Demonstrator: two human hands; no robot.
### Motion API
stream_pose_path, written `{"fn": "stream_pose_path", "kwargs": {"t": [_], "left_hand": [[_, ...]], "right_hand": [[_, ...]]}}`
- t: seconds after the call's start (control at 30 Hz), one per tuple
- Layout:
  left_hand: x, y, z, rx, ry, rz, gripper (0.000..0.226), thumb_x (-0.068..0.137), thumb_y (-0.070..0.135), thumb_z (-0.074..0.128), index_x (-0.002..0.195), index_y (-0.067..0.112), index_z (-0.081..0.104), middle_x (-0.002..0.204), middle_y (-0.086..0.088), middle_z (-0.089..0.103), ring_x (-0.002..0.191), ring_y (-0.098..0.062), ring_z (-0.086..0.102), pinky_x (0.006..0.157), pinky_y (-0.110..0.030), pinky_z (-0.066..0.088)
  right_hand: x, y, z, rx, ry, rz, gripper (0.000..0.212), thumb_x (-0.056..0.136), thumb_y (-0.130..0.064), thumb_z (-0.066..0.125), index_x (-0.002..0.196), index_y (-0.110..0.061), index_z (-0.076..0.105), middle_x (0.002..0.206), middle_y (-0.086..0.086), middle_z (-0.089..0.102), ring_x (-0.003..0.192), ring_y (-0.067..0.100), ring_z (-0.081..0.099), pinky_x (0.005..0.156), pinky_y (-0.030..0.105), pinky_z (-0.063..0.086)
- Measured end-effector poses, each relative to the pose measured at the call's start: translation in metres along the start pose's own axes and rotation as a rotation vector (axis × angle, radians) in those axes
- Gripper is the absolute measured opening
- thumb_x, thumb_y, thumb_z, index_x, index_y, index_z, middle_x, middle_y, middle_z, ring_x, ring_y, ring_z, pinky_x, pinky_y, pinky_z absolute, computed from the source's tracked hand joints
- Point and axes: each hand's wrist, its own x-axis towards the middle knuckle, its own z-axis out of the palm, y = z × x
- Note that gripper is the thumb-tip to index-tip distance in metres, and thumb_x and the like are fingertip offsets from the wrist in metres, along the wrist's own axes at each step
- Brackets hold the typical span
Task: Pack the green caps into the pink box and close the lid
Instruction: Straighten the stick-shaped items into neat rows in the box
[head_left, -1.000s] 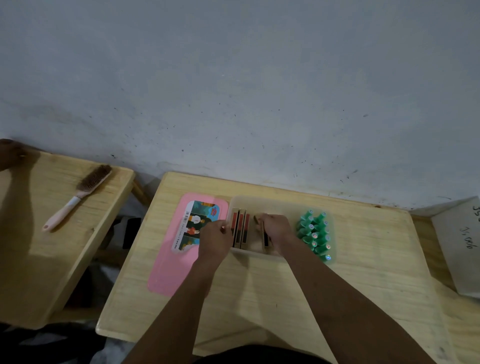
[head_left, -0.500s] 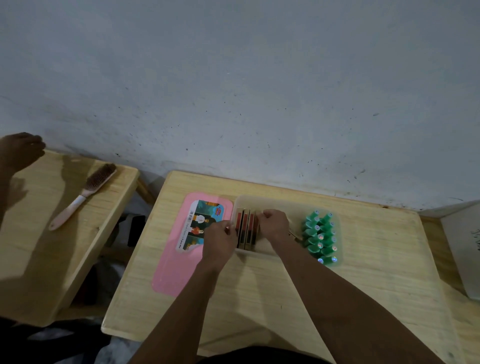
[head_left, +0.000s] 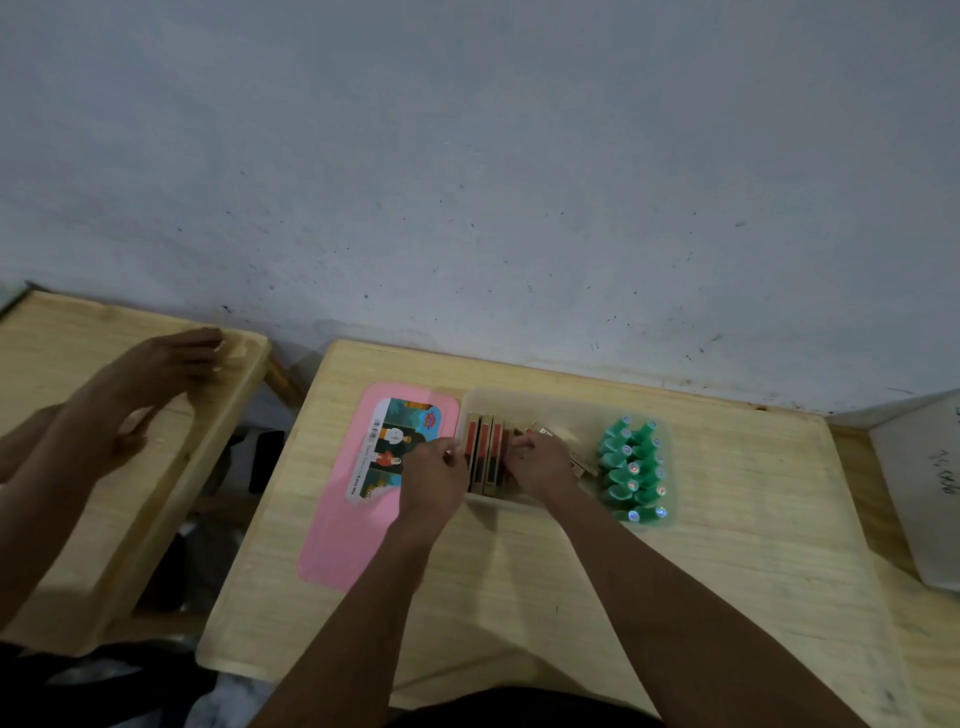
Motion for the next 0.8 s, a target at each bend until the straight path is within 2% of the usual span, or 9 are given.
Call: {"fn": "stream_pose_path", "kwargs": {"t": [0.13, 0.23, 0.3, 0.4, 0.53, 0.63, 0.8], "left_hand": [[0.001, -0.002, 0.0, 0.008, 0.007, 0.005, 0.027, 0.095, 0.016, 0.051, 0.116, 0.005, 0.065, 0.106, -0.013, 0.068, 0.091, -0.015, 0.06, 0.074, -0.02, 0.045], [0.001, -0.002, 0.002, 0.006, 0.007, 0.008, 0.028, 0.094, 0.016, 0.052, 0.117, 0.006, 0.065, 0.107, -0.013, 0.069, 0.092, -0.016, 0.062, 0.073, -0.019, 0.044], [0.001, -0.002, 0.002, 0.004, 0.008, 0.01, 0.027, 0.094, 0.014, 0.052, 0.115, 0.004, 0.066, 0.105, -0.014, 0.069, 0.089, -0.015, 0.061, 0.072, -0.02, 0.044], [0.001, -0.002, 0.002, 0.003, 0.008, 0.009, 0.027, 0.094, 0.014, 0.052, 0.115, 0.004, 0.066, 0.105, -0.014, 0.069, 0.089, -0.015, 0.06, 0.072, -0.02, 0.045], [0.002, -0.003, 0.003, 0.011, -0.001, 0.002, 0.028, 0.094, 0.016, 0.052, 0.117, 0.006, 0.065, 0.104, -0.013, 0.068, 0.09, -0.018, 0.064, 0.073, -0.021, 0.047], [0.003, -0.005, 0.005, 0.012, -0.007, -0.001, 0.027, 0.094, 0.016, 0.052, 0.115, 0.007, 0.066, 0.101, -0.012, 0.069, 0.09, -0.021, 0.065, 0.071, -0.021, 0.048], [0.002, -0.004, 0.005, 0.017, -0.009, 0.004, 0.025, 0.094, 0.015, 0.052, 0.111, 0.006, 0.067, 0.098, -0.012, 0.069, 0.085, -0.018, 0.064, 0.068, -0.019, 0.045]], "right_hand": [[-0.001, 0.0, -0.014, -0.105, -0.106, -0.02, 0.023, 0.09, -0.013, 0.055, 0.104, -0.01, 0.073, 0.103, 0.006, 0.069, 0.092, 0.023, 0.064, 0.086, 0.033, 0.051], [-0.005, 0.005, -0.029, -0.276, 0.042, -0.039, 0.025, 0.087, -0.018, 0.055, 0.106, -0.022, 0.071, 0.108, 0.0, 0.068, 0.101, 0.025, 0.065, 0.079, 0.03, 0.049], [-0.009, 0.008, -0.036, -0.452, 0.135, -0.039, 0.024, 0.088, -0.022, 0.056, 0.108, -0.024, 0.068, 0.107, -0.001, 0.066, 0.099, 0.025, 0.065, 0.073, 0.031, 0.045], [-0.011, 0.013, -0.036, -0.623, 0.133, -0.039, 0.024, 0.088, -0.022, 0.054, 0.108, -0.022, 0.067, 0.105, 0.001, 0.065, 0.096, 0.025, 0.066, 0.068, 0.03, 0.041], [-0.01, 0.013, -0.031, -0.693, 0.148, -0.069, 0.025, 0.088, -0.023, 0.056, 0.109, -0.016, 0.067, 0.105, 0.003, 0.065, 0.099, 0.026, 0.064, 0.071, 0.031, 0.045], [-0.01, 0.013, -0.03, -0.749, 0.165, -0.096, 0.027, 0.09, -0.024, 0.057, 0.115, -0.015, 0.063, 0.112, 0.005, 0.059, 0.105, 0.027, 0.058, 0.07, 0.032, 0.04], [-0.009, 0.012, -0.031, -0.808, 0.175, -0.127, 0.023, 0.09, -0.021, 0.056, 0.11, -0.016, 0.065, 0.106, 0.004, 0.062, 0.099, 0.025, 0.061, 0.065, 0.03, 0.039]]}}
